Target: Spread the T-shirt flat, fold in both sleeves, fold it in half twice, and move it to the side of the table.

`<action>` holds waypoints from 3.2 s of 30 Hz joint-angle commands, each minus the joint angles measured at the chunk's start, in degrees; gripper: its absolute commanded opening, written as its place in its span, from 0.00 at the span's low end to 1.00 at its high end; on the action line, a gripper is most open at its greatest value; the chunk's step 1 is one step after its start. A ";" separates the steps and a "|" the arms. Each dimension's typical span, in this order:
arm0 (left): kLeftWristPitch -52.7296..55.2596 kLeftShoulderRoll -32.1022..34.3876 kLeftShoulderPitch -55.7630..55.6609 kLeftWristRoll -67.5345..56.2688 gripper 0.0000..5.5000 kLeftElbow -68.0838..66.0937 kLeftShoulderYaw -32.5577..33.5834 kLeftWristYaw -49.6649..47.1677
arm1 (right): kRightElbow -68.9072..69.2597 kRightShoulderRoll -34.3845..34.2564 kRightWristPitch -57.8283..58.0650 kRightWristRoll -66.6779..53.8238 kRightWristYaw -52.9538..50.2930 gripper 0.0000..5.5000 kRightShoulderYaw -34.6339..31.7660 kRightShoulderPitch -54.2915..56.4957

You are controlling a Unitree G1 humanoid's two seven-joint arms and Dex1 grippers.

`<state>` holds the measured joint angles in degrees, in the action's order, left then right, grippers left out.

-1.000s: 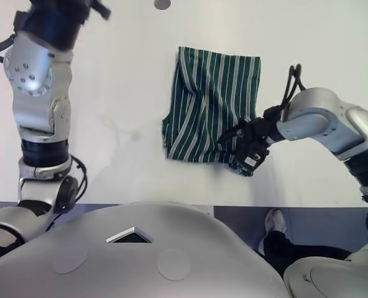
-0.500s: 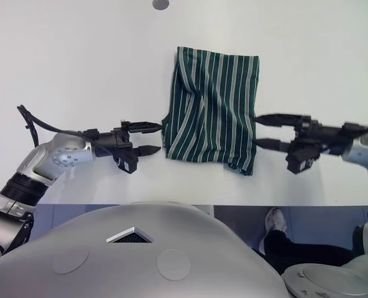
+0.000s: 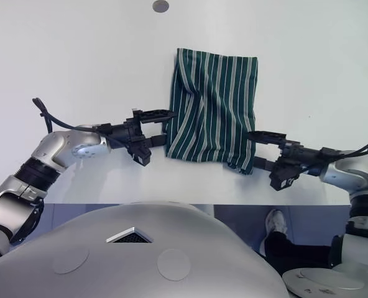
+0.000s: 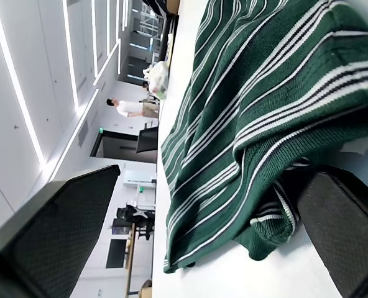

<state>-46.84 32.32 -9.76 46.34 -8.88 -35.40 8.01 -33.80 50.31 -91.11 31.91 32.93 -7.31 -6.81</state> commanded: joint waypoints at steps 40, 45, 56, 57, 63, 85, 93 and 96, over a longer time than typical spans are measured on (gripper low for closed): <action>-1.19 17.84 2.39 -23.50 0.00 -3.48 -15.37 42.03 | 40.75 23.14 48.26 -40.20 21.60 0.02 34.18 -6.01; -4.65 12.68 0.37 -14.40 0.00 -5.10 -9.03 28.29 | 45.24 22.59 54.09 -41.44 23.45 0.02 31.30 -6.62; -11.20 18.94 -4.34 -16.59 0.32 -1.81 0.11 28.76 | 49.40 19.39 59.71 -39.23 22.73 0.02 25.74 -11.84; -11.93 17.60 -3.73 -15.53 0.35 -1.20 0.94 27.00 | 49.67 18.98 60.03 -39.16 22.71 0.02 25.35 -12.17; -14.26 13.60 1.02 -7.47 0.48 0.38 1.97 20.20 | 51.37 16.93 62.75 -40.28 23.83 0.02 23.64 -12.29; -14.01 6.73 -0.15 10.56 0.20 -16.57 -9.59 4.27 | 47.96 11.61 62.50 -38.67 28.35 0.02 22.33 -9.92; -14.92 10.10 -0.28 -0.41 0.10 -18.63 -12.07 15.49 | 48.90 10.77 63.91 -39.41 29.31 0.02 22.23 -9.46; -16.01 10.64 -1.47 -3.77 0.05 -19.26 -13.37 18.62 | 48.65 10.68 64.07 -40.32 30.08 0.02 21.92 -9.31</action>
<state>-65.44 37.73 -17.26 35.45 -20.03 -40.47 15.02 14.49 61.07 -27.72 -6.99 61.99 15.82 -17.96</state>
